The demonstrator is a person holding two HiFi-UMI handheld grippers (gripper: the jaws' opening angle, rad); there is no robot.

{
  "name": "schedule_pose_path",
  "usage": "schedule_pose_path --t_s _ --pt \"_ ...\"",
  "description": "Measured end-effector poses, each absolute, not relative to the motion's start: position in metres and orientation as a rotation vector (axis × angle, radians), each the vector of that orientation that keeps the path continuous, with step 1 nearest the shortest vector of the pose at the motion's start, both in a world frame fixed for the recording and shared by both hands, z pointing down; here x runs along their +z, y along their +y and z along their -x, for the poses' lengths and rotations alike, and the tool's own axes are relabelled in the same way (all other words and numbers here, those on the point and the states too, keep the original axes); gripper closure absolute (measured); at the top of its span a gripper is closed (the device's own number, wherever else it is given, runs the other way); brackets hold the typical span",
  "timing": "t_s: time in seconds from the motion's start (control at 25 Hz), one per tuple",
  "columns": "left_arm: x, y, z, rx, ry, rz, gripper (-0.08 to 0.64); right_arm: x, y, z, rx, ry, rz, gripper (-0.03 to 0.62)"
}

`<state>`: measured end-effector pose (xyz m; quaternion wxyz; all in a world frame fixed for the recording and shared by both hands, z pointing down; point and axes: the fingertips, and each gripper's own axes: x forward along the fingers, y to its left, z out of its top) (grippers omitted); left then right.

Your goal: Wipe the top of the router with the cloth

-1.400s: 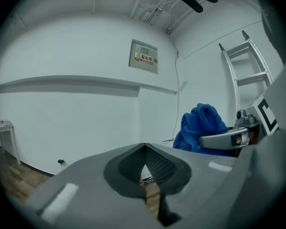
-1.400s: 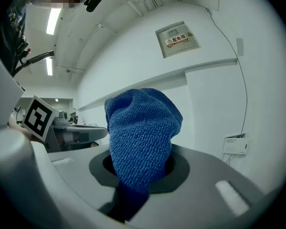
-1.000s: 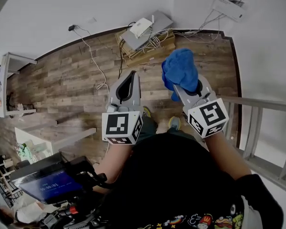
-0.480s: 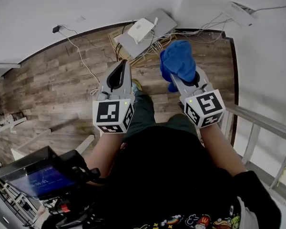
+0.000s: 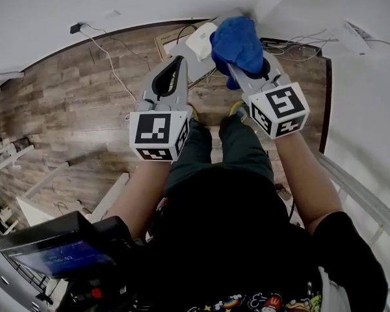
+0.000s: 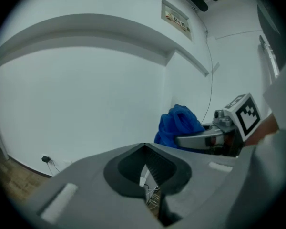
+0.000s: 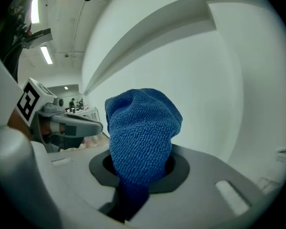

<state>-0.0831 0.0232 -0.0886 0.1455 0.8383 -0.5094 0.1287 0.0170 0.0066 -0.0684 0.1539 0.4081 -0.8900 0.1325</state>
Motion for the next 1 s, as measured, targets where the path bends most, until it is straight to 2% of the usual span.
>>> schedule_pose_path --t_s 0.24,0.4,0.68,1.0 --pt "-0.041 -0.004 0.080 0.469 -1.554 -2.305 0.560 -0.020 -0.089 -0.018 0.304 -2.606 -0.988 0.471" --pt "0.038 -0.039 0.080 0.483 -1.625 -2.246 0.560 0.075 -0.111 -0.023 0.393 -2.591 -0.951 0.471" --pt "0.196 -0.095 0.080 0.444 -1.664 -2.346 0.560 0.257 -0.121 -0.002 0.362 -2.556 -0.973 0.471" --pt "0.311 -0.138 0.101 0.335 -1.677 -2.449 0.560 0.381 -0.114 0.040 0.181 -2.536 -0.924 0.472"
